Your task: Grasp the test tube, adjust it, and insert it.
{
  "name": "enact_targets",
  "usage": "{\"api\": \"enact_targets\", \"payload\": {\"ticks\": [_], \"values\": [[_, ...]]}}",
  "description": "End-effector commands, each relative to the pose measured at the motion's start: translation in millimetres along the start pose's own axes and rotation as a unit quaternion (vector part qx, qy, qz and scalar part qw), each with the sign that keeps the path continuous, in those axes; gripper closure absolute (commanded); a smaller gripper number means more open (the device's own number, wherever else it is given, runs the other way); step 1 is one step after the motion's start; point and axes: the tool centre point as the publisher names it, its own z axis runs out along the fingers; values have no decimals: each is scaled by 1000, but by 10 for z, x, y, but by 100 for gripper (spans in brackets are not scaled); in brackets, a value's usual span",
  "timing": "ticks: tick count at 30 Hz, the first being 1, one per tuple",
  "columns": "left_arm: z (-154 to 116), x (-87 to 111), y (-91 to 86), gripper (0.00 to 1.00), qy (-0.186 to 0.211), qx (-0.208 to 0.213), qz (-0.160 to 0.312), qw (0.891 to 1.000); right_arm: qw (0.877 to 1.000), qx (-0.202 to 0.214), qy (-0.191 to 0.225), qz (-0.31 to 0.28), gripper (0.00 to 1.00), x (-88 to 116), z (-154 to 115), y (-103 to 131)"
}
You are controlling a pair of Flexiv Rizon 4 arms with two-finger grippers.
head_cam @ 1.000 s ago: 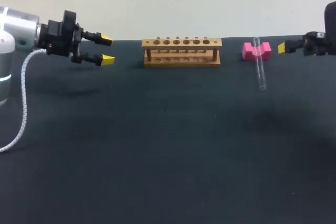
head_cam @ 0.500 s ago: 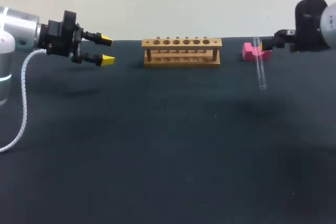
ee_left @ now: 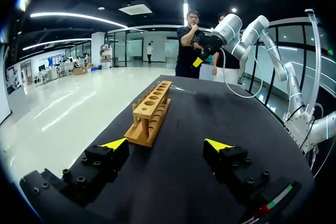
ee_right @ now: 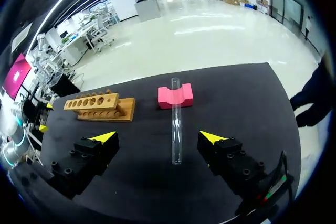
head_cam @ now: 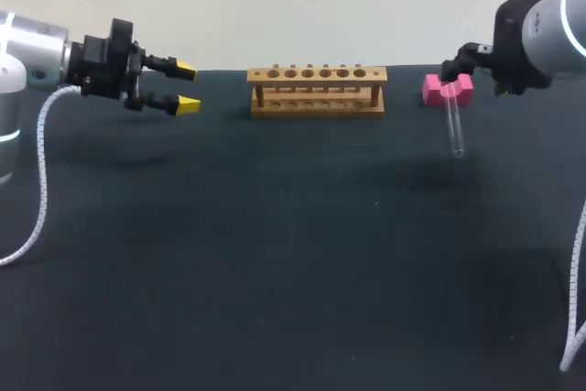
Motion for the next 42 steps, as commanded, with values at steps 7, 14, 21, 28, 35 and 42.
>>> {"api": "enact_targets", "payload": {"ticks": [7,14,21,28,35,42], "values": [[-2,8,-5,0,-1,-1,1,1000,985,16,-136,107,0,-76,114,-27],[-2,8,-5,0,-1,-1,1,1000,985,19,-140,102,0,-146,73,-53],[-2,8,-5,0,-1,-1,1,1000,991,-19,-128,-29,0,-9,177,69],[-2,8,-5,0,-1,-1,1,1000,987,-25,-133,-83,0,67,241,7],[-2,8,-5,0,-1,-1,1,1000,981,-17,-153,-115,0,110,315,-32],[-2,8,-5,0,-1,-1,1,1000,976,-19,-183,-121,0,137,397,-180]]}}
